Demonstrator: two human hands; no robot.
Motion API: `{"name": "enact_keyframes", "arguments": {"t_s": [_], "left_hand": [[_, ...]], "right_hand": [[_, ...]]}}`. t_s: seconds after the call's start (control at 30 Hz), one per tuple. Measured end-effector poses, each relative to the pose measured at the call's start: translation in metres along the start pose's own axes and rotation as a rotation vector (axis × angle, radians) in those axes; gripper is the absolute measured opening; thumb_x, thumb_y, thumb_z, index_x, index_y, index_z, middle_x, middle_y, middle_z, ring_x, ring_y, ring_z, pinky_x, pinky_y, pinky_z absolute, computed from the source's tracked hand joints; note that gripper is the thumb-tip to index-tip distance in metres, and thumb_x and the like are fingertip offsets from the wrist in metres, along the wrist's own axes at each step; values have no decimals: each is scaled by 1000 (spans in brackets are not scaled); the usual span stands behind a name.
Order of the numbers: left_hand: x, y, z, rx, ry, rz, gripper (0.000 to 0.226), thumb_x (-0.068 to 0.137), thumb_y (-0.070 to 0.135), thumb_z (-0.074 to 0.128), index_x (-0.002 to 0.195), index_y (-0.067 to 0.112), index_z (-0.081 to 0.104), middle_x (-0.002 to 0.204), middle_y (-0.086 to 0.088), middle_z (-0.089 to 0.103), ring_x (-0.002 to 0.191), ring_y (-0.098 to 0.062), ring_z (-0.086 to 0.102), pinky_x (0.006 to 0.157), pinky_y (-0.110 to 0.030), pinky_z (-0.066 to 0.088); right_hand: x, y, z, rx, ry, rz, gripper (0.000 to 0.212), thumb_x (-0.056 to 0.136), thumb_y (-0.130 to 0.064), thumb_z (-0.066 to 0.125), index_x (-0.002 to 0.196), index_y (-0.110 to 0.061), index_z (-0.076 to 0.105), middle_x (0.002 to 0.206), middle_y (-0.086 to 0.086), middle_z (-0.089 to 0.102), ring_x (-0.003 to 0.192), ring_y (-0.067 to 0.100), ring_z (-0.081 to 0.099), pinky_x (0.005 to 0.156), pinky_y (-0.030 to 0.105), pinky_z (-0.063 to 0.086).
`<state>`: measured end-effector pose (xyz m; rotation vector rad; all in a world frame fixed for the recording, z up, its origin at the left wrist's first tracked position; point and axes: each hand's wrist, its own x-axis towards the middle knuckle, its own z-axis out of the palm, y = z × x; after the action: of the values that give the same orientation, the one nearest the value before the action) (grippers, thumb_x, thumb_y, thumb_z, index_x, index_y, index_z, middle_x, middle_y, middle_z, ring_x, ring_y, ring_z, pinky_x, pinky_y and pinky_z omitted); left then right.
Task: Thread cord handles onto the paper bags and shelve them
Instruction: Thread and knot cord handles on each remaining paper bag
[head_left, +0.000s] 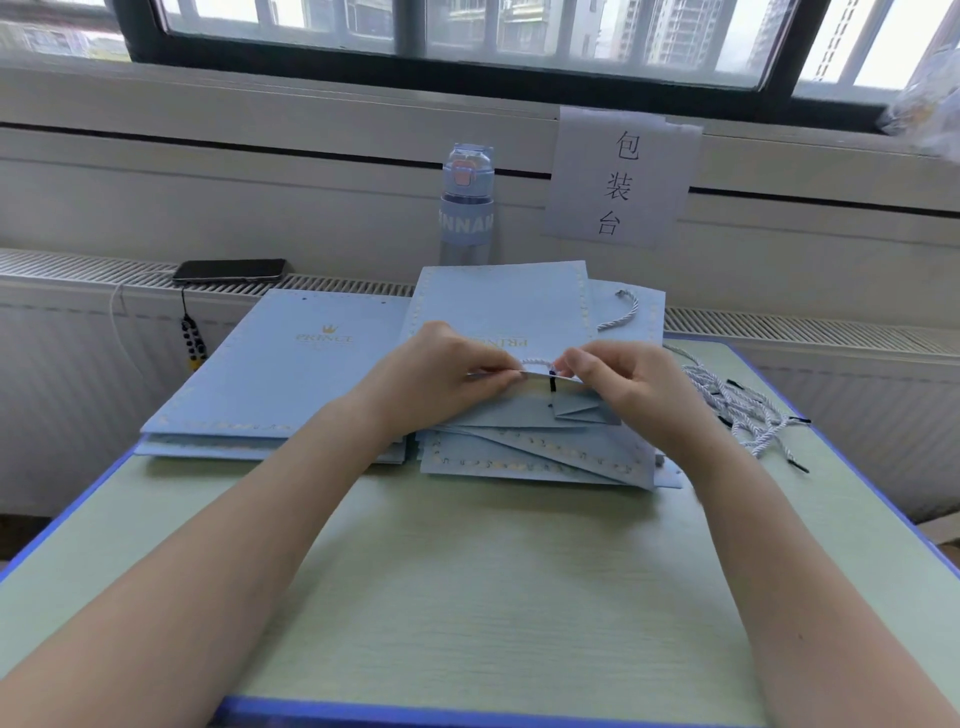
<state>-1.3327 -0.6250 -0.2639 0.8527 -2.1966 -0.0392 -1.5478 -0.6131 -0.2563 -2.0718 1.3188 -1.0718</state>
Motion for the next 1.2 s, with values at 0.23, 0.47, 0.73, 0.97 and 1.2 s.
{"name": "enact_keyframes", "arguments": {"t_s": [0.23,0.47,0.73,0.97,1.2], "left_hand": [[2,-1,2,-46,59,-37,23,87,26,62,90,8,76,60,14,57,56,15,49,60,-1,35],[1,-5,1,-26,48,-18,23,87,25,61,91,9,76,67,2,69,65,-2,56,60,-13,45],[2,-3,3,55,113,-11,23,87,34,60,104,24,72,77,8,72,63,0,62,62,-27,55],[4,2,13,276,235,333,9,87,19,69,95,23,72,96,11,72,66,-15,66,44,-30,47],[2,-2,13,359,266,398,7,86,25,70,81,22,75,92,5,71,63,-13,66,41,-29,46]], "right_hand": [[-2,3,0,-83,41,-91,11,92,-31,59,96,-28,68,82,-8,68,84,13,59,78,24,45],[0,3,2,-136,17,-118,25,96,-28,51,87,-16,71,77,-1,61,72,7,50,64,13,35],[2,4,5,-132,6,-173,35,99,-19,44,83,4,64,78,6,59,68,14,49,62,16,35],[2,0,13,-139,172,-168,29,97,-20,50,86,-5,71,73,4,65,64,11,49,58,15,34],[-1,-10,22,-146,235,-204,24,96,-14,53,93,-1,72,61,-24,47,59,-9,51,54,8,33]]}}
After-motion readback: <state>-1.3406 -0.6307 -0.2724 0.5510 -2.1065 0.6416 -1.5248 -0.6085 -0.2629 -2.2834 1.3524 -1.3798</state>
